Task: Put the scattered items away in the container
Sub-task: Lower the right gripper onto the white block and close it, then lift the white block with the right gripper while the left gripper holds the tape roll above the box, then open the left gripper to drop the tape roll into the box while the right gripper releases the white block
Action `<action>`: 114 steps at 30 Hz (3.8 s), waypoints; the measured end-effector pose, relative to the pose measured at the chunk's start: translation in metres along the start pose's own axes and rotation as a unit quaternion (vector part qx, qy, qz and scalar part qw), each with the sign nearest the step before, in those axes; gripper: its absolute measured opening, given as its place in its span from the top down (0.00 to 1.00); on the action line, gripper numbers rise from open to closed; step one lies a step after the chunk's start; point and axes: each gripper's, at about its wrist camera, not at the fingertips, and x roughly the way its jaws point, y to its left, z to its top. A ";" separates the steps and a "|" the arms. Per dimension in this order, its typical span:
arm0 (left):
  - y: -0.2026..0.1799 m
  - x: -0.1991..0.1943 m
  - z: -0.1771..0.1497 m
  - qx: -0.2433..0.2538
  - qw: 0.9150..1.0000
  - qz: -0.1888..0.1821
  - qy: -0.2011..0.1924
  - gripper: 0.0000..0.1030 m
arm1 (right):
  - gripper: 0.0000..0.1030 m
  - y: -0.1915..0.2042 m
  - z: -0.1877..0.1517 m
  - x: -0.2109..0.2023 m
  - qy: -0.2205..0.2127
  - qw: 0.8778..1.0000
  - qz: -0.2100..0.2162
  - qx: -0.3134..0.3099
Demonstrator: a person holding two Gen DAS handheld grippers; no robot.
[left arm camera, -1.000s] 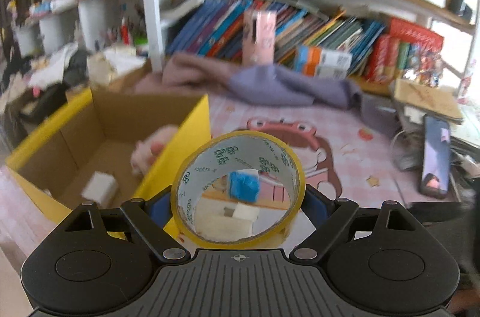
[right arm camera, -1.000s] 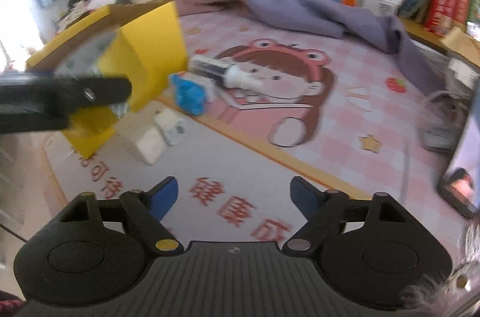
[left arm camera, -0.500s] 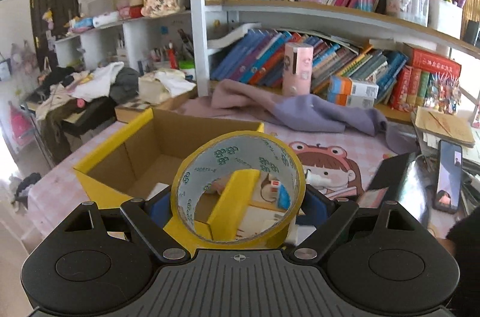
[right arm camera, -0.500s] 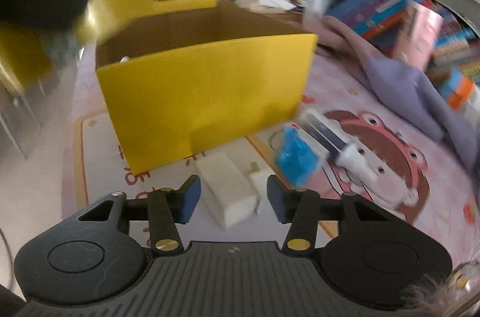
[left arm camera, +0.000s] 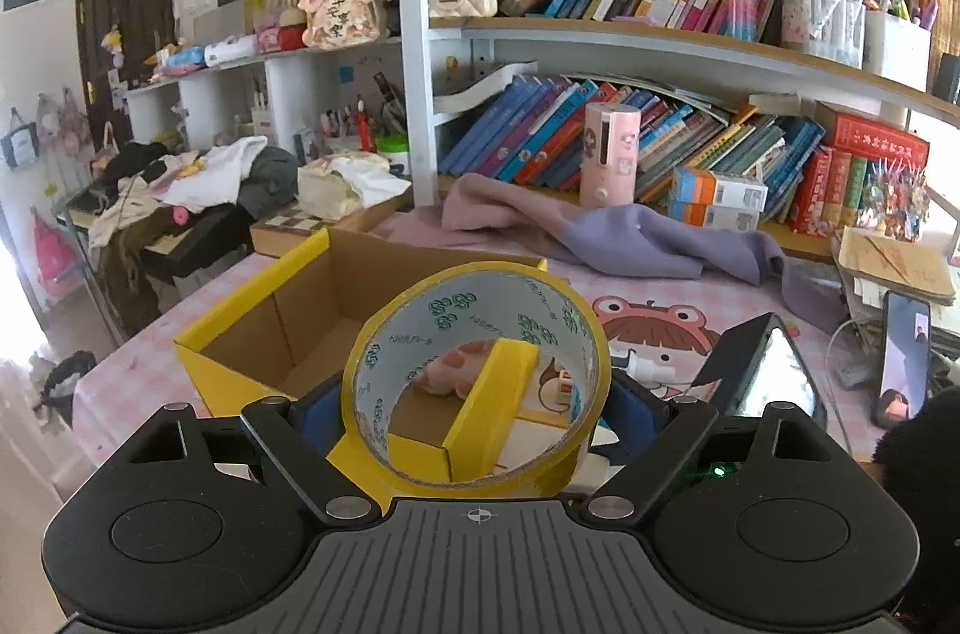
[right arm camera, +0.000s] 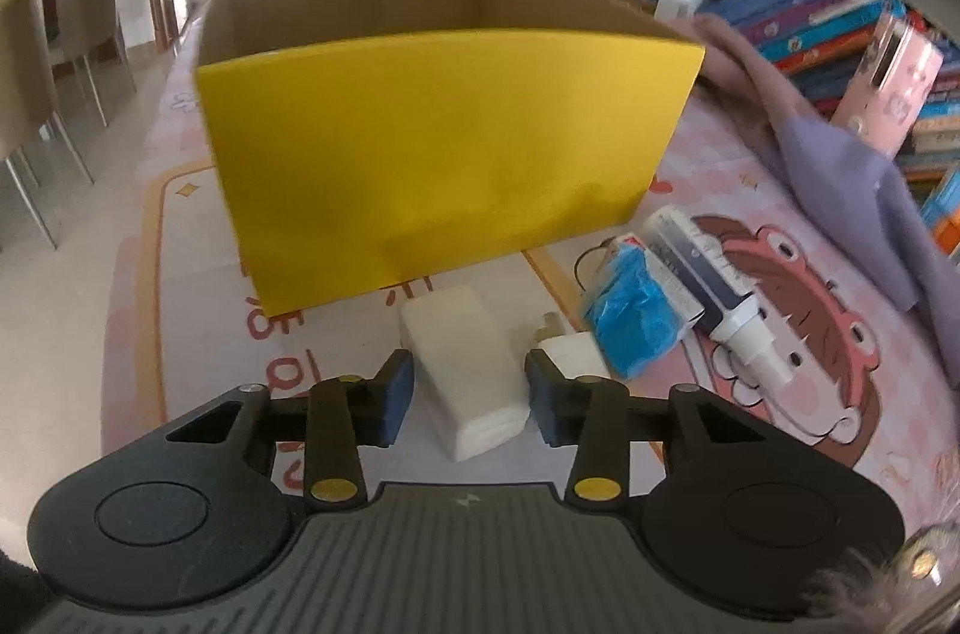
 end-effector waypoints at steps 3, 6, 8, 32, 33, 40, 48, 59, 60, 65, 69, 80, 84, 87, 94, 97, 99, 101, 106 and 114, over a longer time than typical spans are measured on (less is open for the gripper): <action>0.002 -0.004 0.000 0.000 1.000 0.005 -0.001 0.15 | 0.65 0.001 -0.002 0.003 -0.001 1.000 -0.002 0.002; 0.004 -0.007 0.001 -0.001 1.000 0.006 -0.004 0.15 | 0.73 -0.001 -0.004 -0.005 -0.003 1.000 0.002 0.021; 0.004 -0.009 0.001 0.002 1.000 0.004 -0.005 0.15 | 0.75 -0.005 -0.007 -0.014 -0.004 0.999 0.013 0.049; 0.070 -0.019 -0.015 0.029 0.991 -0.129 -0.013 0.15 | 0.76 0.042 -0.011 -0.125 -0.053 0.971 -0.104 0.208; 0.077 -0.022 -0.016 0.031 0.990 -0.135 -0.014 0.15 | 0.76 0.048 -0.009 -0.128 -0.057 0.969 -0.112 0.211; 0.127 -0.036 -0.032 0.042 0.985 -0.167 -0.008 0.15 | 0.76 0.102 0.003 -0.135 -0.067 0.955 -0.167 0.236; 0.177 -0.057 -0.063 0.081 0.977 -0.197 0.012 0.15 | 0.76 0.182 0.007 -0.135 -0.059 0.940 -0.203 0.266; 0.221 -0.075 -0.080 0.067 0.976 -0.205 0.022 0.15 | 0.76 0.259 0.015 -0.130 -0.030 0.943 -0.196 0.268; 0.225 -0.076 -0.081 0.064 0.977 -0.205 0.022 0.15 | 0.76 0.263 0.016 -0.130 -0.028 0.944 -0.192 0.268; 0.237 -0.077 -0.083 0.050 0.977 -0.205 0.025 0.15 | 0.76 0.275 0.019 -0.129 -0.025 0.947 -0.174 0.268; 0.243 -0.077 -0.086 0.054 0.978 -0.200 0.024 0.15 | 0.76 0.284 0.022 -0.128 -0.027 0.950 -0.168 0.263; 0.260 -0.072 -0.079 0.059 0.981 -0.183 0.020 0.15 | 0.76 0.296 0.039 -0.120 -0.043 0.955 -0.155 0.249; 0.264 -0.067 -0.073 0.055 0.983 -0.173 0.016 0.15 | 0.76 0.291 0.048 -0.114 -0.048 0.957 -0.148 0.243; 0.263 -0.063 -0.069 0.056 0.984 -0.170 0.014 0.15 | 0.76 0.287 0.053 -0.110 -0.051 0.959 -0.143 0.238; 0.254 -0.044 -0.053 0.058 0.984 -0.169 0.001 0.15 | 0.76 0.263 0.069 -0.099 -0.069 0.961 -0.144 0.224; 0.246 -0.033 -0.039 0.065 0.983 -0.171 -0.009 0.15 | 0.76 0.247 0.079 -0.097 -0.079 0.961 -0.147 0.220; 0.239 -0.025 -0.030 0.073 0.982 -0.171 -0.016 0.15 | 0.76 0.234 0.087 -0.097 -0.088 0.961 -0.149 0.216; 0.232 -0.013 -0.019 0.074 0.982 -0.172 -0.019 0.15 | 0.76 0.222 0.093 -0.096 -0.094 0.961 -0.152 0.208; 0.216 0.013 0.005 0.083 0.981 -0.171 -0.028 0.15 | 0.76 0.185 0.108 -0.089 -0.107 0.960 -0.155 0.207; 0.188 0.061 0.037 0.104 0.981 -0.160 -0.022 0.14 | 0.76 0.121 0.130 -0.071 -0.118 0.957 -0.160 0.210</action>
